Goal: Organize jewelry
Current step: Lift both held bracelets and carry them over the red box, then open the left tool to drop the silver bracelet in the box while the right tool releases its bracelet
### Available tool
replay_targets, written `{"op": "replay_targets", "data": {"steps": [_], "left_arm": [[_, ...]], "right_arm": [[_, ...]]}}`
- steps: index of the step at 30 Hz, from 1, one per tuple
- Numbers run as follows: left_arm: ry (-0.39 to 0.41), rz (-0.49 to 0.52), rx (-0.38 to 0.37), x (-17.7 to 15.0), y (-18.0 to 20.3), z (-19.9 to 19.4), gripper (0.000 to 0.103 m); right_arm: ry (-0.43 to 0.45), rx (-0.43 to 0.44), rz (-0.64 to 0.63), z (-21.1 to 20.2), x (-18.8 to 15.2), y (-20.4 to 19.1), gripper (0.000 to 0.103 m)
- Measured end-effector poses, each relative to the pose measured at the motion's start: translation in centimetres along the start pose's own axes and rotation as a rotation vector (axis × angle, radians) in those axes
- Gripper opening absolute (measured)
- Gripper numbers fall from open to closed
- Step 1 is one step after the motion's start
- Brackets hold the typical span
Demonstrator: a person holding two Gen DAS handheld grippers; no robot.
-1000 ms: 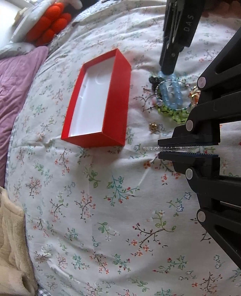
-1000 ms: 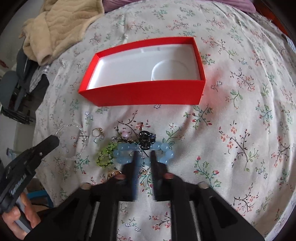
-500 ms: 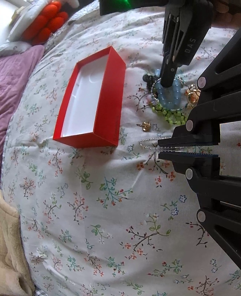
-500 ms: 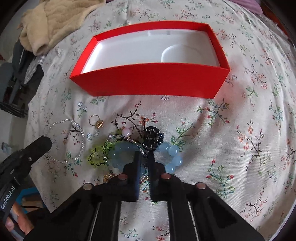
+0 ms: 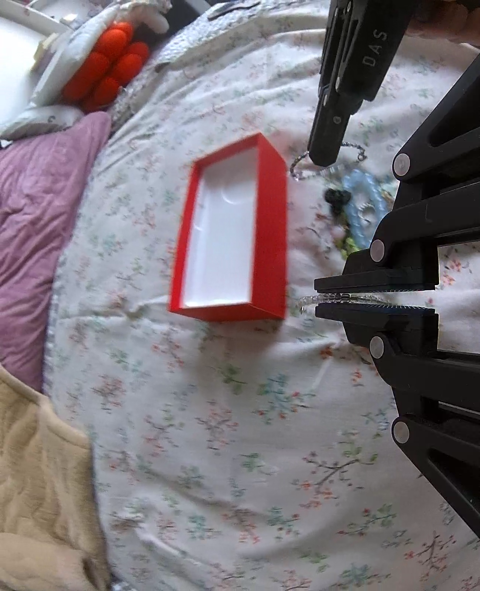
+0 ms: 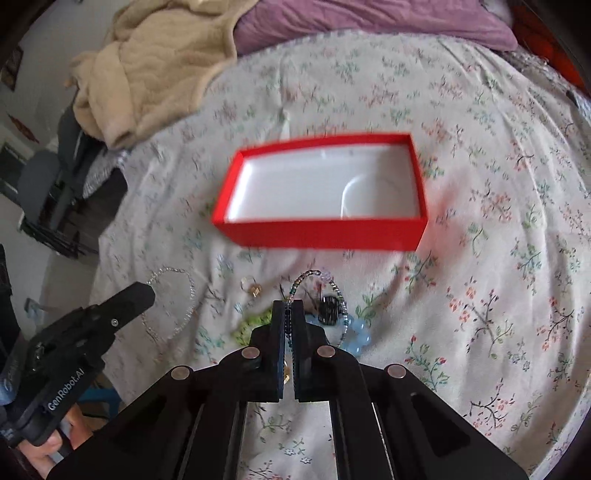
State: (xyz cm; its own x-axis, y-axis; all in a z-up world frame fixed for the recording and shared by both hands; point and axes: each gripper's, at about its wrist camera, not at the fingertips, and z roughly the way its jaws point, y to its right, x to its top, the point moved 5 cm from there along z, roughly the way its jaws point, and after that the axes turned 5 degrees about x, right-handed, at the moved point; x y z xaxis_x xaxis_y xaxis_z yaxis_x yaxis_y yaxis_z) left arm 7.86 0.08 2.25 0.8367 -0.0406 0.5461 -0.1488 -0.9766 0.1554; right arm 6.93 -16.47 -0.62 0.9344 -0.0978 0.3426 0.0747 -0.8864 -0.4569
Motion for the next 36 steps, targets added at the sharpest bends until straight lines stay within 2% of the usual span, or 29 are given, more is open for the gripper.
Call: {"op": "replay_targets", "data": {"steps": [10, 14, 20, 22, 25, 29, 36], "left_arm": [[0.009, -0.023, -0.068, 3.8, 2.9, 0.6, 0.000], [0.014, -0.030, -0.120, 5.5, 4.5, 1.4, 0.000], [-0.003, -0.090, -0.230, 7.2, 5.9, 4.6, 0.000], [-0.012, -0.097, -0.240, 7.5, 5.8, 6.0, 0.000], [-0.024, -0.096, -0.214, 7.5, 5.4, 7.8, 0.000], [-0.026, -0.081, -0.143, 7.3, 4.5, 9.2, 0.000], [0.006, 0.020, -0.002, 7.2, 3.7, 9.6, 0.000]], "right_arm": [[0.094, 0.068, 0.084, -2.9, 3.9, 1.0, 0.003], [0.117, 0.093, 0.119, -3.4, 5.3, 2.1, 0.003], [0.154, 0.123, 0.171, -4.0, 7.0, 4.1, 0.003], [0.159, 0.116, 0.184, -3.8, 7.4, 4.8, 0.003], [0.155, 0.107, 0.195, -3.3, 7.7, 5.4, 0.003], [0.147, 0.100, 0.199, -2.6, 7.7, 5.7, 0.003], [0.139, 0.087, 0.165, -1.6, 7.7, 4.8, 0.003]]}}
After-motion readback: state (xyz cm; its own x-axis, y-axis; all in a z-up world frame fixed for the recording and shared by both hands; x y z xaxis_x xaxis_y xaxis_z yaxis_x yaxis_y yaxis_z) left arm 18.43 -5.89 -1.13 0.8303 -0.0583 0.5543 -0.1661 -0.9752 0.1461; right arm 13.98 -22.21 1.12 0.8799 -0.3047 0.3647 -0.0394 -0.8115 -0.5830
